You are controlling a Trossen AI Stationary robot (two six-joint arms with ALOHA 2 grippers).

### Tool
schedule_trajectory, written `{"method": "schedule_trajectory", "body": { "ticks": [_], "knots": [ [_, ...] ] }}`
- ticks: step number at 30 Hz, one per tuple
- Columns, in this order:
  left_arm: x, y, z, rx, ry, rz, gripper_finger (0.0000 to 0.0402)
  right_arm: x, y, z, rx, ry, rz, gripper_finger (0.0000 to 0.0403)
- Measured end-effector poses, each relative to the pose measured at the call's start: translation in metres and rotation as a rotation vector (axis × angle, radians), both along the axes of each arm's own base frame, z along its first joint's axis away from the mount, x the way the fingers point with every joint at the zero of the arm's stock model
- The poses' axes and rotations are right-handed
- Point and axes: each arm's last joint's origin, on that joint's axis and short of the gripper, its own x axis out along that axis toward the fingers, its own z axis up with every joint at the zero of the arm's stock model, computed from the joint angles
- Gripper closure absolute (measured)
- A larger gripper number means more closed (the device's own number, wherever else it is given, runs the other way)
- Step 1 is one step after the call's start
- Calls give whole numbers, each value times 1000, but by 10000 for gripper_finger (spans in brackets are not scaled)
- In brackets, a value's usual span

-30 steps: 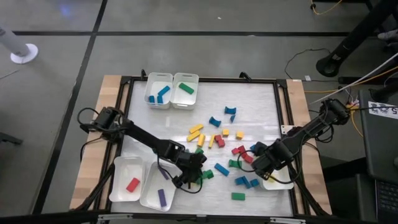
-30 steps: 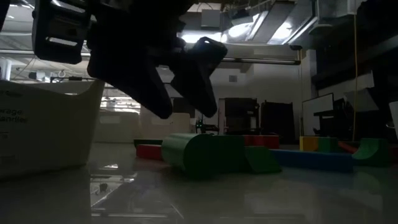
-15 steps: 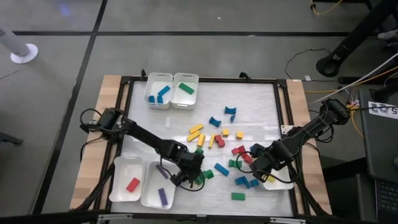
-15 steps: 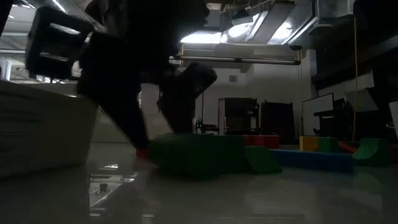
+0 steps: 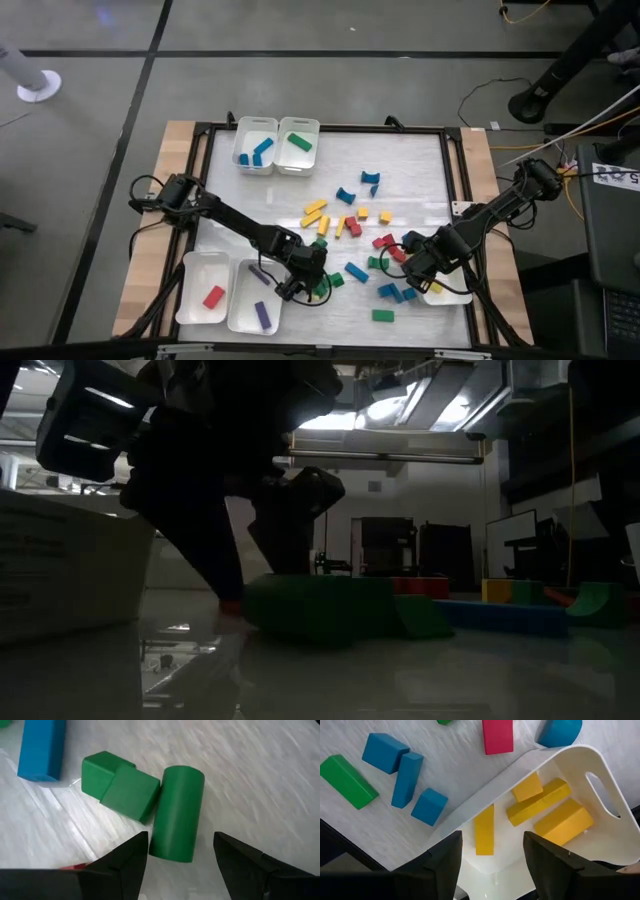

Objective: Sort blocks
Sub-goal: Put the green block into the top right white bin

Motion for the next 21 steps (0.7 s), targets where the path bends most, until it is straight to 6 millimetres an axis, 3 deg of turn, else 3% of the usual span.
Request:
{"method": "schedule_trajectory", "body": {
  "ticks": [13, 21],
  "knots": [
    [4, -1, -13, 1, 10, -3, 192, 2, 1, 0, 14, -20, 0, 191],
    [3, -1, -13, 3, 10, -6, 274, 2, 1, 0, 14, -21, 0, 191]
  ]
}}
